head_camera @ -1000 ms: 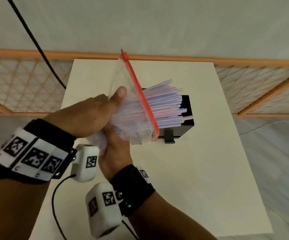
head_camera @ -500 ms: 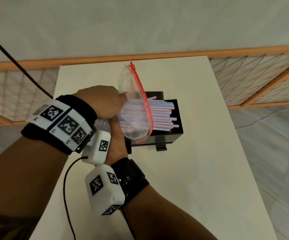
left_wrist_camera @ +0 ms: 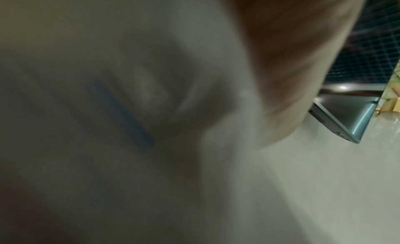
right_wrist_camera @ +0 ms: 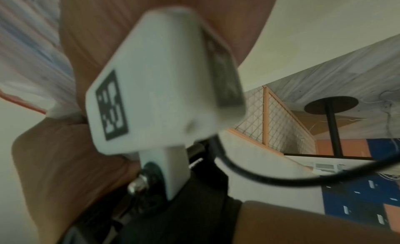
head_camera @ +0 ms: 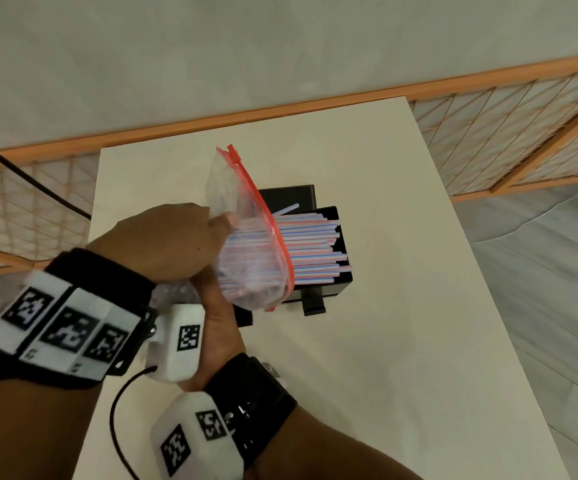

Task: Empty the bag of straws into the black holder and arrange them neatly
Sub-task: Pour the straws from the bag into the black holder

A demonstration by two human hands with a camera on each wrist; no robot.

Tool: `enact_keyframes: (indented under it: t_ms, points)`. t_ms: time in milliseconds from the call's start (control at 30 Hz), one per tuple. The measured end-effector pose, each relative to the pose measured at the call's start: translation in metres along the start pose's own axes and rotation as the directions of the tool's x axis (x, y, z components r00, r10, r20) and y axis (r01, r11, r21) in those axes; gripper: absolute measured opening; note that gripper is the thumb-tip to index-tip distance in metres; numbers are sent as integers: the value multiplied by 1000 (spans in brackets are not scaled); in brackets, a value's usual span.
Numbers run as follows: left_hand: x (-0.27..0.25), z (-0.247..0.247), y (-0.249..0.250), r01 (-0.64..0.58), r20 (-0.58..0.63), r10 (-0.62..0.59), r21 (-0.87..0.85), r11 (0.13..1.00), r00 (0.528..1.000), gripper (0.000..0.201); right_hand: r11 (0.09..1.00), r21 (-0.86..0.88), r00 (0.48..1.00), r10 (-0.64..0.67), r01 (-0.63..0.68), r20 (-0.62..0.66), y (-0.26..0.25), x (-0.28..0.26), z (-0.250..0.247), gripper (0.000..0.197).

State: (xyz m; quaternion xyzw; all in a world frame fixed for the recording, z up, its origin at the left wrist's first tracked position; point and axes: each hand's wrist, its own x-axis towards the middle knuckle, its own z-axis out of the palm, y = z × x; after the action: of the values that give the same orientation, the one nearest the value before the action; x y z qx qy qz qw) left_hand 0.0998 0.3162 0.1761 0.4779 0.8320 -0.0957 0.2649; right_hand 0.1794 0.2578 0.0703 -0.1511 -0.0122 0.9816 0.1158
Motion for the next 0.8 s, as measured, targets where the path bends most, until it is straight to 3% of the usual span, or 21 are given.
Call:
enact_keyframes:
  t_ms: [100,200,333,467,567,700,800]
  points:
    - [2,-1,-1,6,39,-4,-43,999,999,62,999,32,999,-5,6,-42,6,4,-1,51]
    - [7,-6,3,-20,69,26,-85,996,997,58,1000,18,998,-17,18,-62,7,7,2,77]
    - [5,-14,-4,-3,65,13,-158,987,998,55,992,80,995,-100,102,-28,9,7,-2,64]
    - [-3,-19,-12,-8,115,33,-209,978,993,70,981,88,983,-179,175,41,12,7,5,63]
    - [3,-18,-9,-7,131,32,-186,983,991,63,984,105,989,-144,146,-29,10,7,6,62]
    - [19,-10,-4,36,136,-14,-161,986,991,63,993,95,994,-62,71,-91,1,10,5,43]
    - [28,-6,1,42,130,-26,-124,991,991,63,987,129,995,-84,91,-62,-8,5,8,32]
